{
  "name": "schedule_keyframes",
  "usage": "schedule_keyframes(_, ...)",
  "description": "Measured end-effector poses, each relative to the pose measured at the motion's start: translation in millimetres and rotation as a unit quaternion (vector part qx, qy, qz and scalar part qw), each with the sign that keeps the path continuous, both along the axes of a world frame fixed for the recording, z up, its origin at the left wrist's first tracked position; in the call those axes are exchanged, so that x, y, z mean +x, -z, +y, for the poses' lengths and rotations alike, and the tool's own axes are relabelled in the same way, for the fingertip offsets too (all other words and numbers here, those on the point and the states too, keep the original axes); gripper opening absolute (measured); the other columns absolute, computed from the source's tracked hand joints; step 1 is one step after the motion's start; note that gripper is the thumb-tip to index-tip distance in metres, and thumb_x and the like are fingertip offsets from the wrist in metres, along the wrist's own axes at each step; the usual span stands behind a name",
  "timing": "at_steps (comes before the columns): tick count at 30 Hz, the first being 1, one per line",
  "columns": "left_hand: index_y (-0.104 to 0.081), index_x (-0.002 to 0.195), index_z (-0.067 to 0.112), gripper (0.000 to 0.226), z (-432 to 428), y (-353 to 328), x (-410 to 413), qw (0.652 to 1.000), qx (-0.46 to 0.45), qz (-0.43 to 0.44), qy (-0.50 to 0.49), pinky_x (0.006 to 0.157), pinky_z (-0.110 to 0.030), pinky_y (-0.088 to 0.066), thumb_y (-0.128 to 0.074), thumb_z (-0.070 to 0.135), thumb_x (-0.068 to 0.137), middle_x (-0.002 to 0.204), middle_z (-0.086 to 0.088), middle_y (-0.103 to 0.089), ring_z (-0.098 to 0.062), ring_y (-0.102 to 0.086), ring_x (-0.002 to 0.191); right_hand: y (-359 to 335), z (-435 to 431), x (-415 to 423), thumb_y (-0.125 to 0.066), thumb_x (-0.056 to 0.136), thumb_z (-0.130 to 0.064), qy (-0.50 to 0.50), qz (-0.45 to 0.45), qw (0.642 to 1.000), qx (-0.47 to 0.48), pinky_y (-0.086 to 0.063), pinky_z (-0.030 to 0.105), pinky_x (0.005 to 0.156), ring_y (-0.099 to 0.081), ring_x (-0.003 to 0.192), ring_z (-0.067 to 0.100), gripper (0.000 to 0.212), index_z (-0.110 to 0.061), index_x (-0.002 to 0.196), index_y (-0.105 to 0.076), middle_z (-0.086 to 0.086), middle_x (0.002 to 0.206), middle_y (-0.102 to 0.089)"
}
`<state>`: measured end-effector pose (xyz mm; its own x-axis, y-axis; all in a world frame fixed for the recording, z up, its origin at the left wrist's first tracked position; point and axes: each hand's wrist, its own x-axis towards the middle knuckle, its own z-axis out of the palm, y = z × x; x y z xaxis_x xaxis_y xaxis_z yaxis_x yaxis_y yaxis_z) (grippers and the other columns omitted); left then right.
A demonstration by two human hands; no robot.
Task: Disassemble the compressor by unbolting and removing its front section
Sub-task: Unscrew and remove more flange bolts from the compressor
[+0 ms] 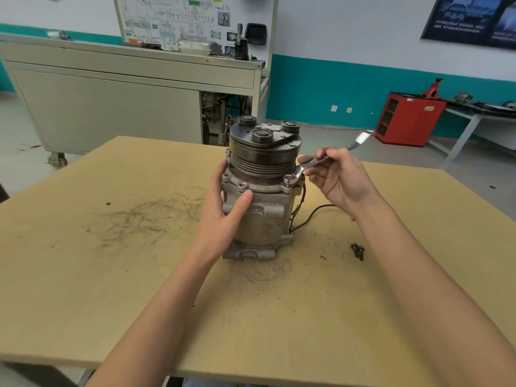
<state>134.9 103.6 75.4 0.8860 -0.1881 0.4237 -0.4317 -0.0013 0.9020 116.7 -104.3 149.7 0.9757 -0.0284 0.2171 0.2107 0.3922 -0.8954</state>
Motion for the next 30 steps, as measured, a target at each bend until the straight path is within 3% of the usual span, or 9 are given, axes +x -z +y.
schedule_keyframes(4,-0.022,0.15,0.032,0.076,0.5,0.4,0.0,1.0,0.006,0.001,0.002,0.115,-0.031,-0.032,-0.054,0.049,0.084,0.151,0.012,-0.036,0.002,-0.035,0.136,-8.6,-6.8,7.4,-0.024,0.1,-0.012,-0.022,0.012,1.0,0.004,-0.052,0.016,0.051,-0.066,0.056,0.01,0.035,-0.009,0.077,-0.05,0.011,0.076,-0.072)
schedule_keyframes(7,-0.022,0.15,0.033,0.076,0.7,0.3,0.5,1.0,0.005,0.002,0.001,0.114,-0.028,-0.031,-0.054,0.049,0.083,0.151,0.013,-0.036,0.003,-0.035,0.136,-22.7,-13.1,-1.3,-0.027,0.1,-0.011,0.054,-0.014,0.998,-0.023,-0.052,0.017,0.052,-0.068,0.058,0.013,0.034,-0.008,0.078,-0.052,0.012,0.076,-0.073)
schedule_keyframes(12,-0.022,0.151,0.032,0.077,1.1,1.1,2.0,1.0,0.011,0.0,0.003,0.112,-0.024,-0.032,-0.054,0.051,0.084,0.15,0.014,-0.037,0.008,-0.036,0.133,-33.0,1.3,-26.6,-0.044,0.098,-0.02,0.249,-0.113,0.914,-0.298,-0.057,0.026,0.053,-0.071,0.061,0.023,0.029,-0.007,0.077,-0.059,0.01,0.068,-0.072)
schedule_keyframes(14,-0.021,0.151,0.031,0.077,1.6,1.6,2.6,1.0,0.01,-0.002,0.004,0.114,-0.028,-0.032,-0.054,0.05,0.084,0.15,0.014,-0.037,0.007,-0.036,0.133,-32.4,18.4,-35.5,-0.051,0.096,-0.021,0.286,-0.182,0.86,-0.381,-0.058,0.029,0.052,-0.07,0.056,0.016,0.026,-0.011,0.075,-0.061,0.004,0.063,-0.069)
schedule_keyframes(16,-0.021,0.151,0.03,0.077,1.7,1.4,2.5,1.0,0.006,-0.003,0.004,0.116,-0.034,-0.031,-0.055,0.049,0.085,0.151,0.012,-0.036,0.003,-0.035,0.135,-30.8,33.9,-40.4,-0.055,0.094,-0.019,0.327,-0.264,0.774,-0.473,-0.057,0.033,0.052,-0.068,0.054,0.013,0.022,-0.006,0.077,-0.063,0.007,0.062,-0.067)
schedule_keyframes(18,-0.022,0.151,0.029,0.077,1.1,1.0,2.1,1.0,0.008,-0.008,0.0,0.116,-0.038,-0.031,-0.054,0.05,0.085,0.152,0.011,-0.036,0.002,-0.035,0.136,-28.9,46.5,-43.7,-0.055,0.092,-0.021,0.35,-0.331,0.681,-0.552,-0.054,0.041,0.05,-0.066,0.053,0.022,0.028,0.002,0.08,-0.066,0.012,0.063,-0.067)
schedule_keyframes(21,-0.022,0.151,0.03,0.076,1.3,1.3,2.3,1.0,0.015,-0.012,-0.004,0.115,-0.039,-0.033,-0.054,0.051,0.085,0.15,0.013,-0.036,0.005,-0.034,0.135,-26.7,61.4,-49.3,-0.051,0.09,-0.026,0.362,-0.388,0.578,-0.62,-0.051,0.035,0.046,-0.062,0.05,0.029,0.035,0.004,0.081,-0.066,0.014,0.062,-0.065)
schedule_keyframes(27,-0.032,0.143,0.032,0.062,-0.4,3.0,3.3,1.0,0.0,-0.018,-0.013,0.099,-0.005,-0.033,-0.055,0.04,0.087,0.137,0.024,-0.044,0.019,-0.038,0.123,-16.1,85.5,-56.3,-0.068,0.083,-0.02,0.415,-0.382,0.368,-0.739,-0.034,0.023,0.035,-0.053,0.041,0.016,0.019,-0.012,0.067,-0.061,0.003,0.057,-0.055)
schedule_keyframes(30,-0.026,0.144,0.032,0.065,-0.5,3.2,2.8,1.0,-0.003,-0.025,0.001,0.092,0.002,-0.034,-0.056,0.022,0.087,0.129,0.032,-0.042,0.026,-0.042,0.114,-2.7,98.3,-56.4,-0.057,0.084,-0.012,0.435,-0.373,0.293,-0.765,-0.031,0.021,0.037,-0.051,0.042,0.009,0.02,-0.019,0.065,-0.06,-0.003,0.057,-0.054)
